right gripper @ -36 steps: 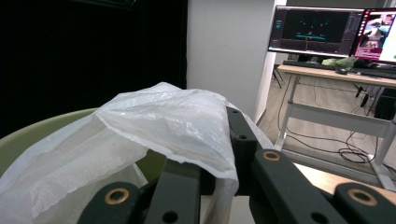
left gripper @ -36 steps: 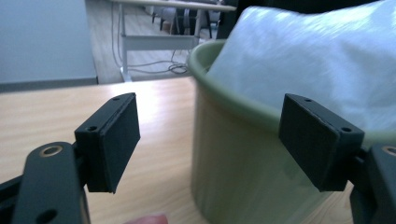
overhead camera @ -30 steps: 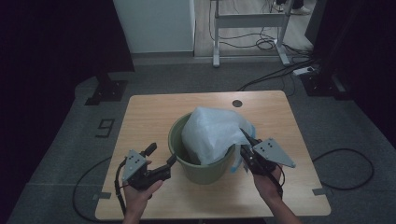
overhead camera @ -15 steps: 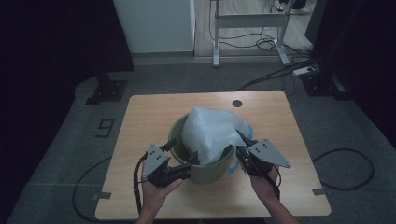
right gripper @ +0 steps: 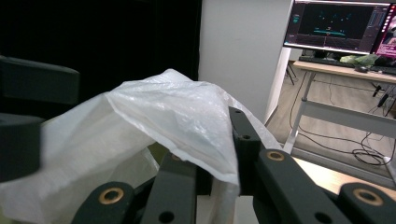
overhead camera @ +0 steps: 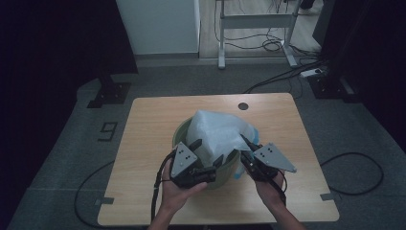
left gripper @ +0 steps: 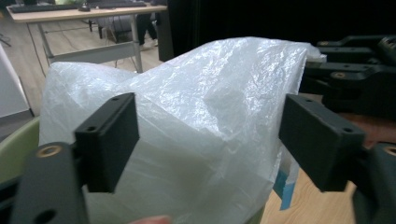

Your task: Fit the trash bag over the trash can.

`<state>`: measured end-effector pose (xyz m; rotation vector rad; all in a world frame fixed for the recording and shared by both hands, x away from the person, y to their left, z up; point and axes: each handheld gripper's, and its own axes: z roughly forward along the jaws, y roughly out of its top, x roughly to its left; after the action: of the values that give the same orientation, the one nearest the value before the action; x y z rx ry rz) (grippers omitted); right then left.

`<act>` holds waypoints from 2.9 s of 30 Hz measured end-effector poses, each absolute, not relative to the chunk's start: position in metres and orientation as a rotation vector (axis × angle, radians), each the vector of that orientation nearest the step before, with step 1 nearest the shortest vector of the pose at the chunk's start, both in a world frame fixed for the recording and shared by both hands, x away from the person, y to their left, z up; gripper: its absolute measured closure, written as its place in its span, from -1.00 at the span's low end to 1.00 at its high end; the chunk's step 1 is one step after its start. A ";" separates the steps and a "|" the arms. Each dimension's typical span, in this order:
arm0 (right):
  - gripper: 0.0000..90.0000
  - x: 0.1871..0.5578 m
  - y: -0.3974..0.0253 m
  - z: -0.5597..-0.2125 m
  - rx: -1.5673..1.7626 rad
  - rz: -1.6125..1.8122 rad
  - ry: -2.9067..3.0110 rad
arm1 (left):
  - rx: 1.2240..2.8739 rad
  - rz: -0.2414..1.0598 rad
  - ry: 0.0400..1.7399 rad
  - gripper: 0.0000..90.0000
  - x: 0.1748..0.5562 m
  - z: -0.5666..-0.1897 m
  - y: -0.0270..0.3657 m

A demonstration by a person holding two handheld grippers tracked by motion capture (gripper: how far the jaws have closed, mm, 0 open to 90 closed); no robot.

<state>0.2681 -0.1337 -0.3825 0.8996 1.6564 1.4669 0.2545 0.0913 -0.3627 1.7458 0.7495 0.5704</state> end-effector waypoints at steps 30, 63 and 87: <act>-0.38 0.238 -0.149 -0.412 0.954 1.464 1.664 | 1.638 0.505 0.774 1.00 0.266 -0.353 0.104; 0.93 0.254 -0.172 -0.426 0.986 1.461 1.702 | 1.494 0.441 0.931 0.98 0.247 -0.386 0.205; -0.29 0.224 -0.193 -0.416 1.083 1.587 1.612 | 1.525 0.371 0.963 0.97 0.250 -0.414 0.200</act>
<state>0.2243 -0.1933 -0.4162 1.0832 1.6121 1.5871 0.2498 0.1998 -0.4140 1.5255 0.9631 0.3707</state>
